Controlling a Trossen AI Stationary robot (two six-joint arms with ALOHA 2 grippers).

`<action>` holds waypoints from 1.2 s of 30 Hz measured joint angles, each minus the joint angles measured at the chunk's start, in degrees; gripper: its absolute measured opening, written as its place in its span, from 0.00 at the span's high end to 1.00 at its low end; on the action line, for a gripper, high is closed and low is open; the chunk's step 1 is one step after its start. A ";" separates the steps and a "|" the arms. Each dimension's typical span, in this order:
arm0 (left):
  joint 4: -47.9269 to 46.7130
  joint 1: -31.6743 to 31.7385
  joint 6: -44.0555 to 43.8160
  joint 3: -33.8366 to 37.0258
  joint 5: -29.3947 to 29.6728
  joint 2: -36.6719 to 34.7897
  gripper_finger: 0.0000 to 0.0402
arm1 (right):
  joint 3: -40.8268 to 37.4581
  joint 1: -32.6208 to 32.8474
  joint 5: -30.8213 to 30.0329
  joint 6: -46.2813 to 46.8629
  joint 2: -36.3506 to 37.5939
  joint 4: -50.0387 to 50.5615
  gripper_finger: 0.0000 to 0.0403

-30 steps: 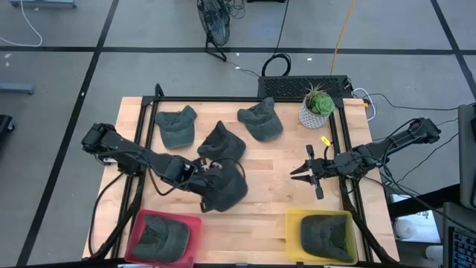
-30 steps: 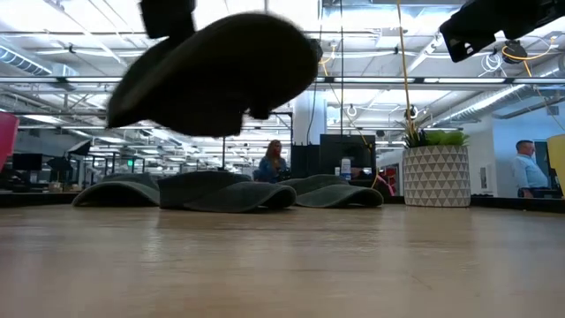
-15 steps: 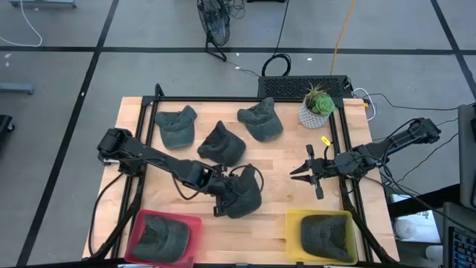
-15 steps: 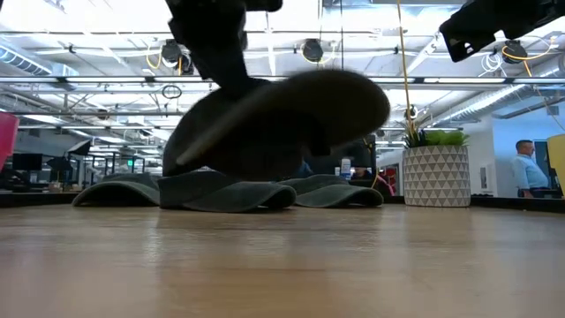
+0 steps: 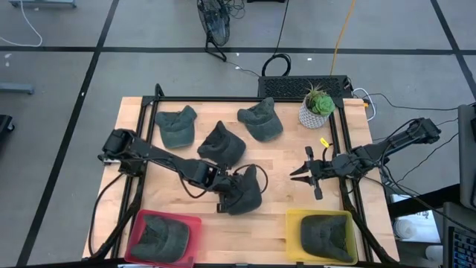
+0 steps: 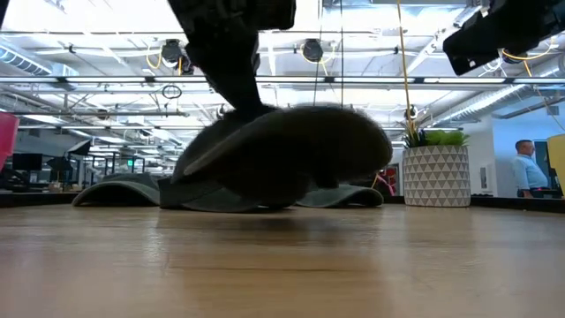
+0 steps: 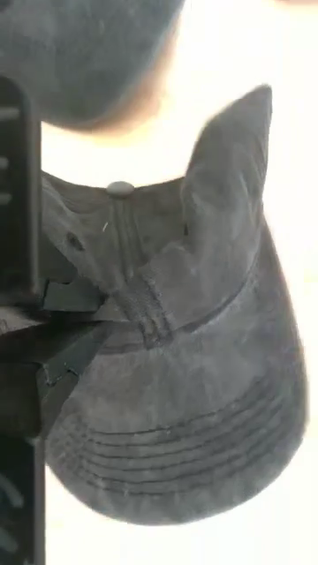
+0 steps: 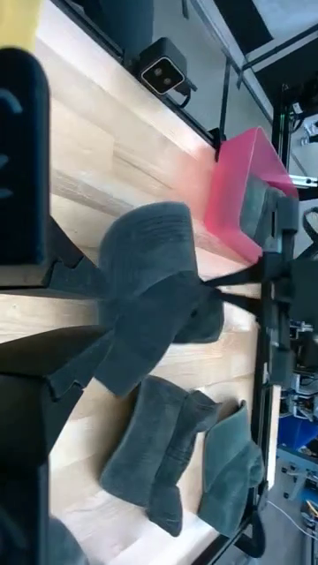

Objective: Pick & Place hat
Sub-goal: Put the black cap into the yellow bin

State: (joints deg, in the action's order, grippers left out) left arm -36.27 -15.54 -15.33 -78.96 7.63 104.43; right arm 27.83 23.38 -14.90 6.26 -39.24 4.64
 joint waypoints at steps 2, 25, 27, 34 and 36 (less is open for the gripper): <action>0.10 0.36 -1.02 0.00 -0.49 -0.32 0.86 | -0.14 0.00 0.02 0.00 0.00 0.05 0.89; -17.28 -20.45 -29.76 -4.85 -9.40 -7.23 0.71 | -0.19 -0.07 -0.09 -5.90 1.33 -0.33 0.89; -20.91 -22.24 -31.77 -4.85 -6.56 -7.27 0.74 | -0.19 -0.07 -0.11 -5.90 1.33 -0.59 0.89; -14.38 -24.33 -35.65 0.11 -9.46 -6.44 0.83 | -0.19 -0.07 -0.02 -3.99 1.33 -1.80 0.89; -11.35 -24.54 -36.40 2.60 -11.10 -6.02 0.86 | -0.19 -0.04 -0.02 -3.93 1.33 -2.03 0.89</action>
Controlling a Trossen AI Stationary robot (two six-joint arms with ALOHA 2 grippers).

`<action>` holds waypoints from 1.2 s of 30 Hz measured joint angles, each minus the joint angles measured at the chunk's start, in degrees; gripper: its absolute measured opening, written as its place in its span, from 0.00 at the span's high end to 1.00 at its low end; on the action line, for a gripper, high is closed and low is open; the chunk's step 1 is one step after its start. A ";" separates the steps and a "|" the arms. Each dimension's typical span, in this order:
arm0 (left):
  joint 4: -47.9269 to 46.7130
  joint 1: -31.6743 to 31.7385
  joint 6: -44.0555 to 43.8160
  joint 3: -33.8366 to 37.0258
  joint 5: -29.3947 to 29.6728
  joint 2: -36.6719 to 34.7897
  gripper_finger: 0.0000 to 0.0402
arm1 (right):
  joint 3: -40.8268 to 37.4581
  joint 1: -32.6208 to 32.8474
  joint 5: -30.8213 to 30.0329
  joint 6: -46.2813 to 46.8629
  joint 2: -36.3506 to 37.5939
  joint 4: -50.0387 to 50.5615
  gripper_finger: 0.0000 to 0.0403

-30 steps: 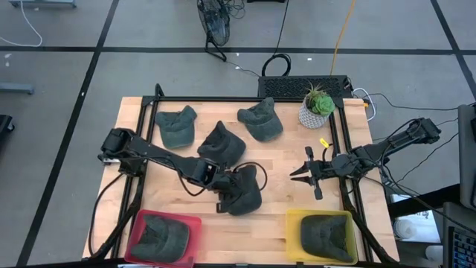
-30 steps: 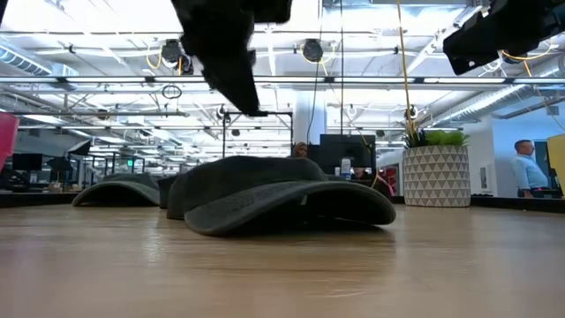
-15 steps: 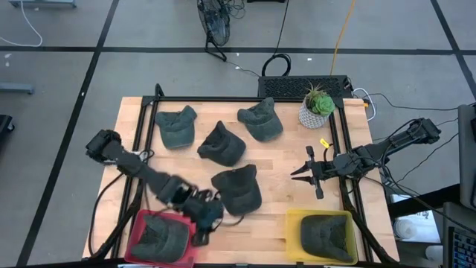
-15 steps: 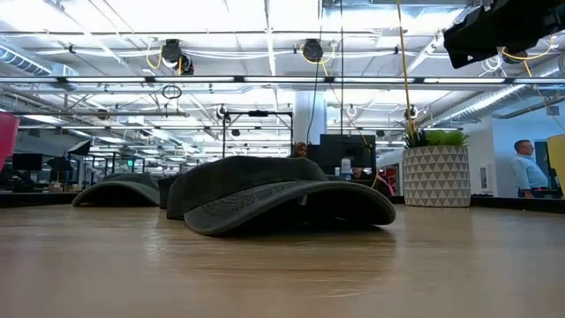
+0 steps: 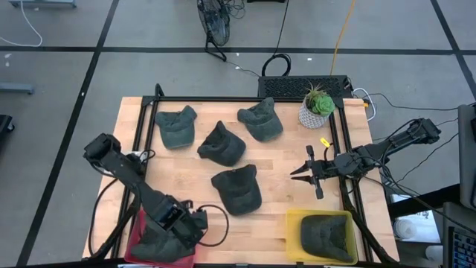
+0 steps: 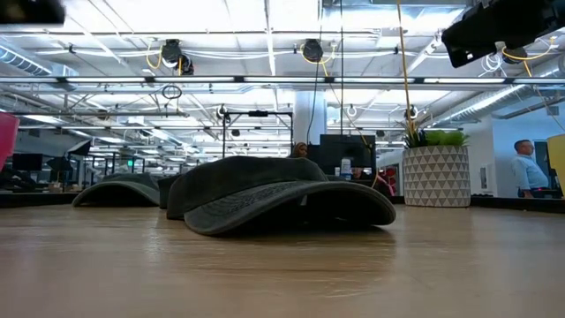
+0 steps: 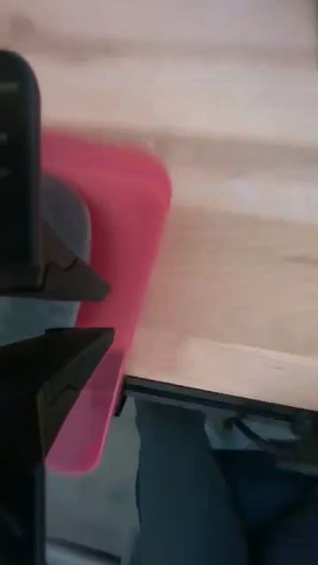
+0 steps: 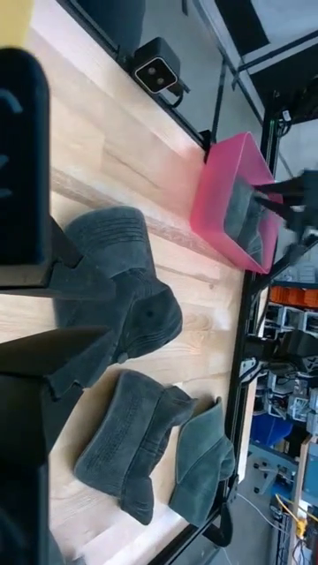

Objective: Pick & Place hat
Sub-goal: Put the black cap into the yellow bin

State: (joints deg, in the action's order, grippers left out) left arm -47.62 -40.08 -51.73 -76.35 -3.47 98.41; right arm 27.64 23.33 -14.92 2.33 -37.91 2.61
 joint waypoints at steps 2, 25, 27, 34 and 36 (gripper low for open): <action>1.23 -0.24 -0.99 2.42 -0.66 0.15 0.88 | 0.00 0.00 0.01 0.52 0.00 -0.42 0.89; -1.69 1.87 -0.77 9.72 8.80 -0.03 0.96 | 0.00 0.02 0.22 1.50 -0.04 -0.23 0.89; -3.43 1.93 -1.17 9.72 9.36 -0.03 0.98 | 0.00 0.02 0.22 1.50 -0.04 -0.23 0.89; -3.72 1.86 -1.35 9.70 7.31 -0.03 0.94 | 0.00 0.02 0.24 1.50 -0.04 -0.21 0.89; -4.53 1.86 -1.39 9.70 6.70 -0.03 0.93 | 0.00 0.02 0.22 1.50 -0.04 -0.21 0.89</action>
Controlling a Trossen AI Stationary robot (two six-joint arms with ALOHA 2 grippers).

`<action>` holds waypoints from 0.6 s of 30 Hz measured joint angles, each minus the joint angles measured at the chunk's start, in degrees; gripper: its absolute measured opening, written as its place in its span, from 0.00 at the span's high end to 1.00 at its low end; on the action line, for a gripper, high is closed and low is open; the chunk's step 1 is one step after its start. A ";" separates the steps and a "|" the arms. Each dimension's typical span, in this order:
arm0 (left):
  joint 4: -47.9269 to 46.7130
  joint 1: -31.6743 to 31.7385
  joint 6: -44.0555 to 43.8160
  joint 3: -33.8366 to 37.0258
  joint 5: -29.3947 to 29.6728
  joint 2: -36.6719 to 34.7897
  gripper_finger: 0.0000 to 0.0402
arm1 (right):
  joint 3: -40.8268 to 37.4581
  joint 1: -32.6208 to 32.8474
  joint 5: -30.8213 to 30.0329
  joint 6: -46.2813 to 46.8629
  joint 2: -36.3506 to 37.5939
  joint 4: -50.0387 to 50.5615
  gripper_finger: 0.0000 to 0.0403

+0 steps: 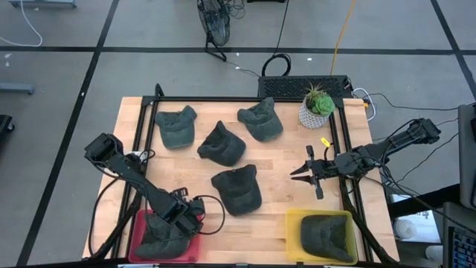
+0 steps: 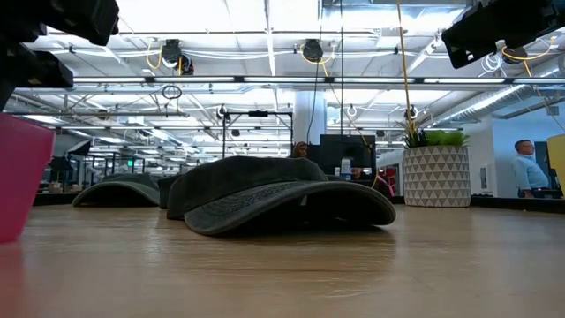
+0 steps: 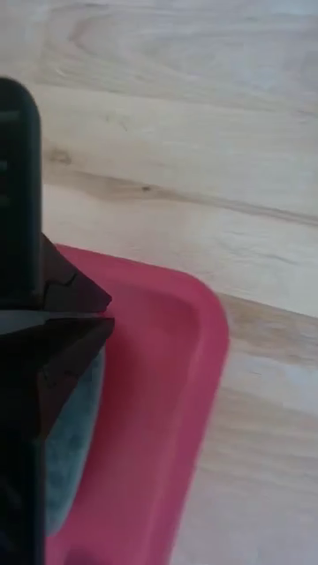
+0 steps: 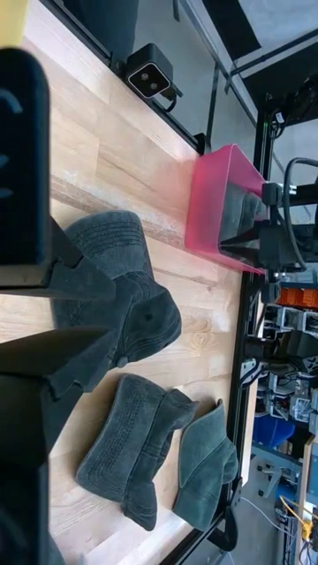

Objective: Pick & Place hat
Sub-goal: Put the black cap into the yellow bin

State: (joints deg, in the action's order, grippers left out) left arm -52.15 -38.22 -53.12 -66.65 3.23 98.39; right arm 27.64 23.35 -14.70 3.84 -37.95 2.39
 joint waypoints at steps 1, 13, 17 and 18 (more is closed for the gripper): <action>-0.67 0.00 -0.16 0.00 -0.04 0.00 0.92 | 0.00 0.00 0.00 0.00 0.00 0.00 0.89; -6.52 0.98 2.26 -6.22 -4.63 0.00 0.98 | 0.00 0.01 0.02 0.00 0.00 0.00 0.89; -11.00 1.63 3.65 -11.76 -2.00 -0.06 0.95 | 0.00 0.00 0.02 0.00 0.00 0.00 0.89; -11.22 1.75 4.14 -13.01 -0.34 -0.07 0.95 | 0.00 0.01 0.02 0.00 0.01 0.00 0.89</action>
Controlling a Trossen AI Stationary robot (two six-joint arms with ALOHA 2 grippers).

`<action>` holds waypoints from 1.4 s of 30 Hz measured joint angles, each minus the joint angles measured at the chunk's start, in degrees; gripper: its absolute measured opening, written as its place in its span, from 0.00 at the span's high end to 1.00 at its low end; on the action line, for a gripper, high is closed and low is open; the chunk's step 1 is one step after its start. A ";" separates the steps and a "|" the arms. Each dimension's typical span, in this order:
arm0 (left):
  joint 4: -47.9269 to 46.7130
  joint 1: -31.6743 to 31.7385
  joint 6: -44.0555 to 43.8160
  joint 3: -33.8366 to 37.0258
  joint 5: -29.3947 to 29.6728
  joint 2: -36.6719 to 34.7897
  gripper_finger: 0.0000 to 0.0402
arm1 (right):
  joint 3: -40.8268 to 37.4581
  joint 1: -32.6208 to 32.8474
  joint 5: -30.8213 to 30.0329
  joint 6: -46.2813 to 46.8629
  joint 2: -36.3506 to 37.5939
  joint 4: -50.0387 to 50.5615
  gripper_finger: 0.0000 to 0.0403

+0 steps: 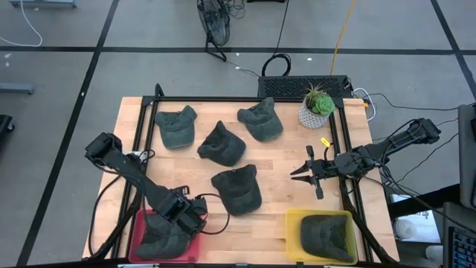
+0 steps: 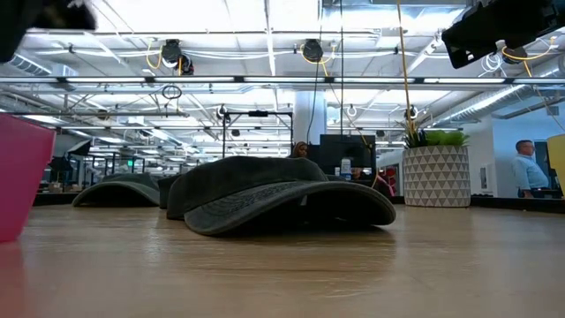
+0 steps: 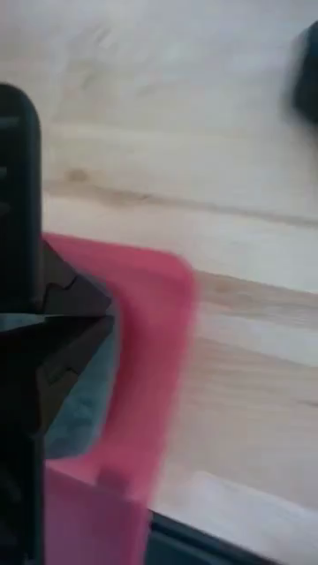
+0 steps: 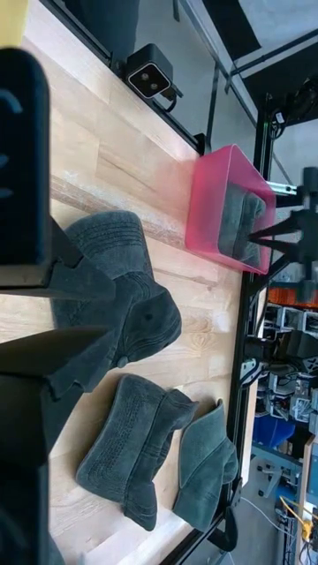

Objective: Pick & Place hat
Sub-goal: Put the black cap into the yellow bin

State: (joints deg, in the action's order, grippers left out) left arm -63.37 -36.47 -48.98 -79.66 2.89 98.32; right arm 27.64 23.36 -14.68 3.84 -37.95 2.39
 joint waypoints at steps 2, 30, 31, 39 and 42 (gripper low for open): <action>1.09 0.07 0.39 -1.90 6.33 -0.02 0.95 | 0.00 0.02 0.00 0.00 0.01 -0.02 0.89; 25.82 -1.90 -2.18 13.47 6.58 2.41 0.96 | 0.00 0.01 0.07 -0.20 0.04 0.44 0.89; 26.00 -1.98 -2.15 13.47 6.27 2.39 0.97 | 0.00 0.02 0.07 -0.20 0.04 0.44 0.89; 25.14 -0.04 1.78 12.35 5.97 2.07 0.94 | 0.00 -0.01 0.00 -0.29 0.04 -0.37 0.89; 25.51 2.21 5.51 11.54 8.88 1.53 0.91 | 0.00 -0.01 -0.02 -0.63 0.03 -1.55 0.89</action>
State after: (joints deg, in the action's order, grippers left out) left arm -37.86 -34.26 -43.47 -68.12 11.77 99.85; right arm 27.64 23.35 -14.70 3.20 -37.92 0.85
